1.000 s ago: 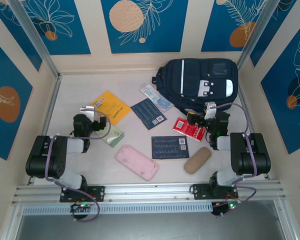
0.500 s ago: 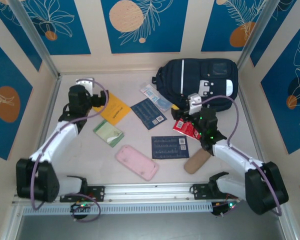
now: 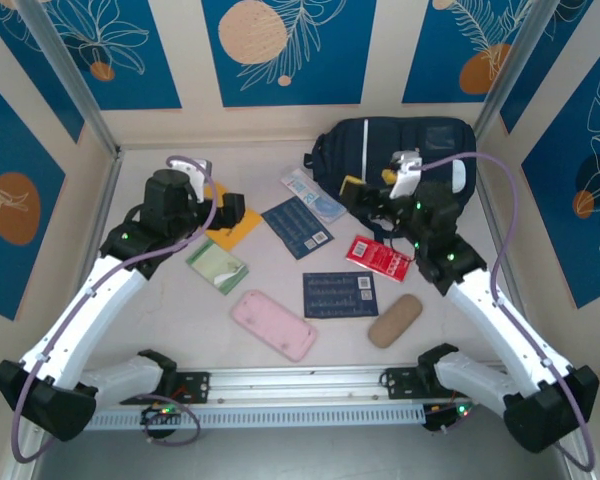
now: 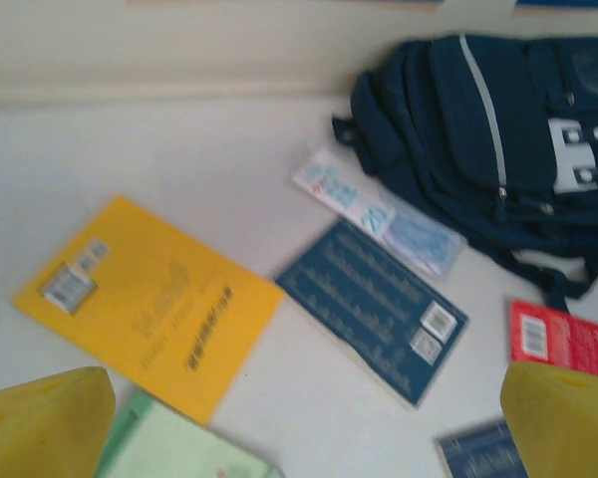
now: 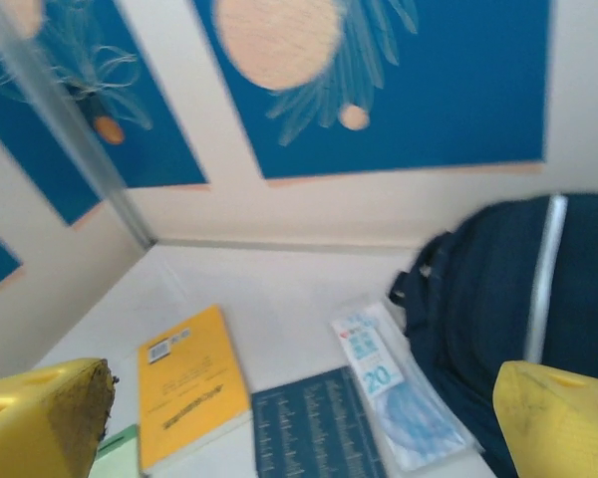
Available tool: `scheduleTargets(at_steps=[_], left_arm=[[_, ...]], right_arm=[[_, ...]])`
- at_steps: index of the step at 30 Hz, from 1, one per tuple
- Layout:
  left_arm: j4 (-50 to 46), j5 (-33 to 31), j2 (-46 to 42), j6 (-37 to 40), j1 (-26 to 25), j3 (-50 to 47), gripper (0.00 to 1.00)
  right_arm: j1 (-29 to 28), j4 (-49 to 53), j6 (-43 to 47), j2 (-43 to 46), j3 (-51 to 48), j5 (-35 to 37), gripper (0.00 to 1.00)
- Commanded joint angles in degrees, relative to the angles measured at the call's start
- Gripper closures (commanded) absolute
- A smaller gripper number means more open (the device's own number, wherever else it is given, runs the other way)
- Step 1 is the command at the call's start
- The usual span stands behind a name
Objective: Pack books, pencil case, and school supplies into a backpack
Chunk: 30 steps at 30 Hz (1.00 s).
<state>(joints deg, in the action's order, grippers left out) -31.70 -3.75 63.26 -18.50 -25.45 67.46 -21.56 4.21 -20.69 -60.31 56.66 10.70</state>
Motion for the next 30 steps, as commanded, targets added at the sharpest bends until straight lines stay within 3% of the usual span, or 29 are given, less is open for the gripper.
scheduleTargets(at_steps=[1,4,6,10,13,20,26,30], left_arm=[[-4.91,7.45,0.06,-5.91,0.23,0.17,0.0],[-5.0,10.35,0.24,-6.47,0.28,-0.03,0.0],[-0.87,10.68,-2.46,-7.58,0.24,-3.65,0.0],[1.53,6.55,-5.24,-6.43,0.23,-6.45,0.0],[1.81,4.44,-5.17,-5.36,0.3,-7.33,0.0],[2.87,7.53,-5.13,-7.05,0.49,-7.66,0.0],[2.83,7.88,-5.08,-7.29,0.49,-7.59,0.0],[2.92,8.21,-4.65,-7.42,0.4,-7.48,0.0]], right_arm=[[1.83,16.38,-6.65,-10.87,9.74,-1.04,0.01],[0.94,16.62,-4.17,-17.93,12.97,1.52,0.01],[2.16,22.39,-4.45,-24.98,19.94,0.34,0.01],[3.41,30.31,-3.54,-40.49,33.68,-0.45,0.28],[3.78,35.74,-3.59,-51.79,45.97,-0.19,0.4],[5.31,46.9,-2.95,-73.94,74.02,-2.7,0.44],[4.98,62.99,-2.99,-97.9,113.54,-3.66,0.5],[6.4,61.7,-4.96,-101.31,115.54,-5.84,0.54]])
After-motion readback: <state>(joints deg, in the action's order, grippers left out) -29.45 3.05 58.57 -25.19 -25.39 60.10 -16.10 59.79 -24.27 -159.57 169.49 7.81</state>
